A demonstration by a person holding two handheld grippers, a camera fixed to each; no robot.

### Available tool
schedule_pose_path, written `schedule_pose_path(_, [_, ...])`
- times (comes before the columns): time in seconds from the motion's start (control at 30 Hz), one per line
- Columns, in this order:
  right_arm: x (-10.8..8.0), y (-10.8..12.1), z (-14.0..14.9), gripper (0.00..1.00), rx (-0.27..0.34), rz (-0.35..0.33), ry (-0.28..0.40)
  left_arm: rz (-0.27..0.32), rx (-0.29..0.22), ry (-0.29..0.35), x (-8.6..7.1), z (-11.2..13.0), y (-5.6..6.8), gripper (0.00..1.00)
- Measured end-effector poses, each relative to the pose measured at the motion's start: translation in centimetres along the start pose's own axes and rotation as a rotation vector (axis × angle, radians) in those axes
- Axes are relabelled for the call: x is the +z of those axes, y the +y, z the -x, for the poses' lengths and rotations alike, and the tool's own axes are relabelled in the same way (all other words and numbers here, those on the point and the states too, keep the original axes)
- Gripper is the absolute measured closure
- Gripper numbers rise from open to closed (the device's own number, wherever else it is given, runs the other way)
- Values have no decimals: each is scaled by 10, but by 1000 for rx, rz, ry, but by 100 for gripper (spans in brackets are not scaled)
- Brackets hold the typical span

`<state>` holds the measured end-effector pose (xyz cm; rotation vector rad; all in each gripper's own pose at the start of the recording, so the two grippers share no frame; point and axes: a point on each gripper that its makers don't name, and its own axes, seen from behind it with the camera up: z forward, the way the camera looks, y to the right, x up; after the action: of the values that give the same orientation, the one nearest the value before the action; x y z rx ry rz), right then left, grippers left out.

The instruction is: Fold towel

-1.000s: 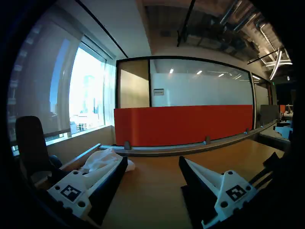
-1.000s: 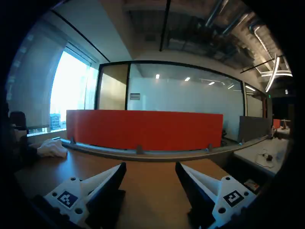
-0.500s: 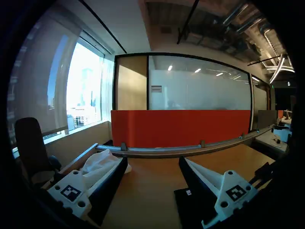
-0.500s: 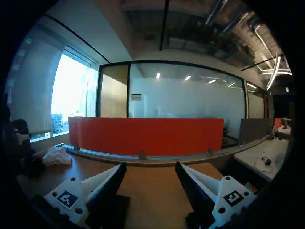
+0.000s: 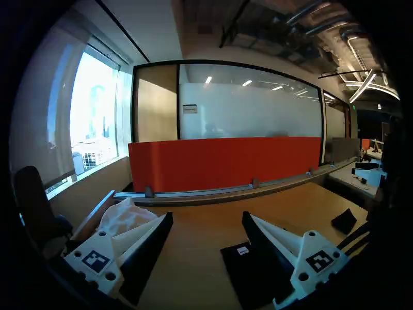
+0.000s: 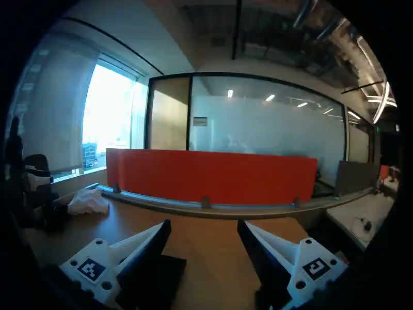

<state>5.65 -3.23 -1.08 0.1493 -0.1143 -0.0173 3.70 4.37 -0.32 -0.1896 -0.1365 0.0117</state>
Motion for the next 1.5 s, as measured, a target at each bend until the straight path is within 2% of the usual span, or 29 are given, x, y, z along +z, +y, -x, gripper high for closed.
schedule_pose_path(0.23, [0,-30,12,0,-41,-119,-74,73,14,-48,1,8,15,1])
schedule_pose_path(0.53, [0,-45,25,0,-101,-204,-137,132,35,-96,0,24,24,0])
schedule_pose_path(0.97, [-3,-57,69,0,-154,-272,-237,189,52,-165,4,68,37,0])
schedule_pose_path(1.27, [-2,-66,106,0,-154,-305,-300,229,64,-202,6,100,50,0])
schedule_pose_path(1.5, [-1,-68,142,0,-169,-319,-353,259,69,-265,12,135,59,0])
